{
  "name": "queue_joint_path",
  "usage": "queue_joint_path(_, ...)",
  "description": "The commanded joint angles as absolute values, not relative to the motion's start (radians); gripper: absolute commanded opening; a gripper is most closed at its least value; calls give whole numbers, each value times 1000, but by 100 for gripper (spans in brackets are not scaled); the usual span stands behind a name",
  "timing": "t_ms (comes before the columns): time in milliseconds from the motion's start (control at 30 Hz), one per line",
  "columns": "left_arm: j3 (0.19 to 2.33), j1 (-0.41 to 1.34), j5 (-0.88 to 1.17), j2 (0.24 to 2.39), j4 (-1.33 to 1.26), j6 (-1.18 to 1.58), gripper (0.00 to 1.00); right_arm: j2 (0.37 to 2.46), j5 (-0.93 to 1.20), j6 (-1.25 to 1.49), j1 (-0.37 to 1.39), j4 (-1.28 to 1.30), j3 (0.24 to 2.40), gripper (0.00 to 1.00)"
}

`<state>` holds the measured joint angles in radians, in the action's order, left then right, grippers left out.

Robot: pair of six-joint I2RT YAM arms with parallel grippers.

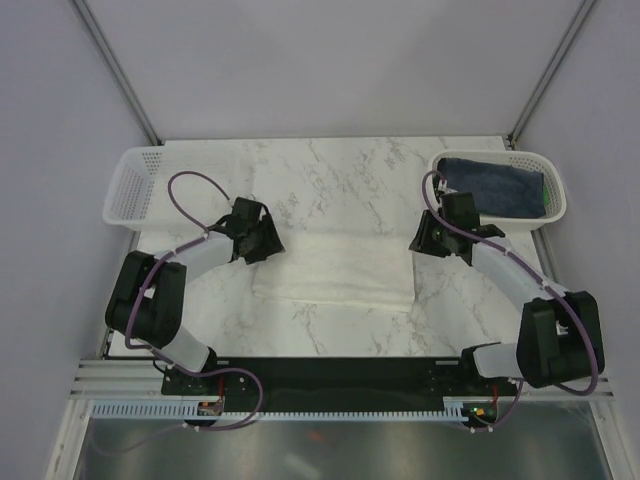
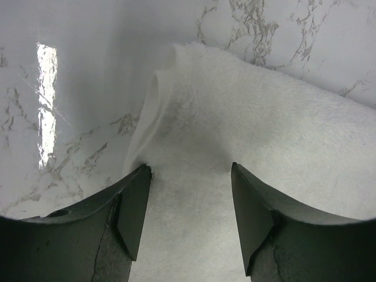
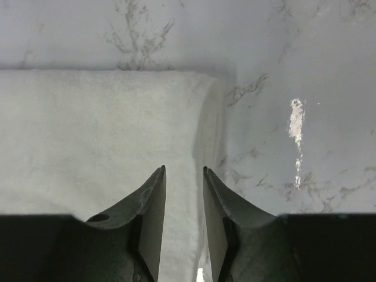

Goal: Fold and stack the towels
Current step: Smooth out wrinkles on the folded towel

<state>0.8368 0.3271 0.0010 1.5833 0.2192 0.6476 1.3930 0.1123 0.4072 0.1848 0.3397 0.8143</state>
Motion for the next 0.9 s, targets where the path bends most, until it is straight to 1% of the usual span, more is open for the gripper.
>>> queue_joint_path(0,828,319,-29,1563,324,635,66,1260,227,428,184,474,884,38)
queue_joint_path(67,822,319,-29,1551,322,640,66,1201,369,472,221,396,858,32)
queue_joint_path(100,821,321,-26,1546,316,641,66,1189,433,550,241,337,833,29)
queue_joint_path(167,813,324,-18,1536,308,640,66,1201,551,633,319,151,758,23)
queue_joint_path(200,813,325,-18,1534,310,640,66,1207,575,716,342,70,723,20)
queue_joint_path(233,810,325,-20,1532,311,640,66,1222,580,760,360,-66,650,20)
queue_joint_path(300,810,325,-26,1531,314,637,66,1233,603,816,390,-205,565,20)
queue_joint_path(333,810,325,-46,1532,319,635,66,1247,600,833,390,-281,487,20)
queue_joint_path(433,805,324,-75,1534,341,629,66,1265,560,781,382,-307,384,22)
queue_joint_path(567,796,324,-95,1531,353,630,66,1304,523,715,364,-267,338,23)
queue_joint_path(667,796,322,-89,1523,356,630,68,1278,508,722,357,-261,299,24)
queue_joint_path(733,807,324,-84,1511,370,627,69,1217,496,719,356,-218,285,28)
queue_joint_path(767,810,322,-83,1505,373,627,73,1192,492,716,354,-192,290,29)
queue_joint_path(800,814,322,-77,1496,377,621,75,1139,491,713,351,-166,316,34)
queue_joint_path(867,857,324,-43,1465,417,594,75,1080,457,684,345,-16,375,41)
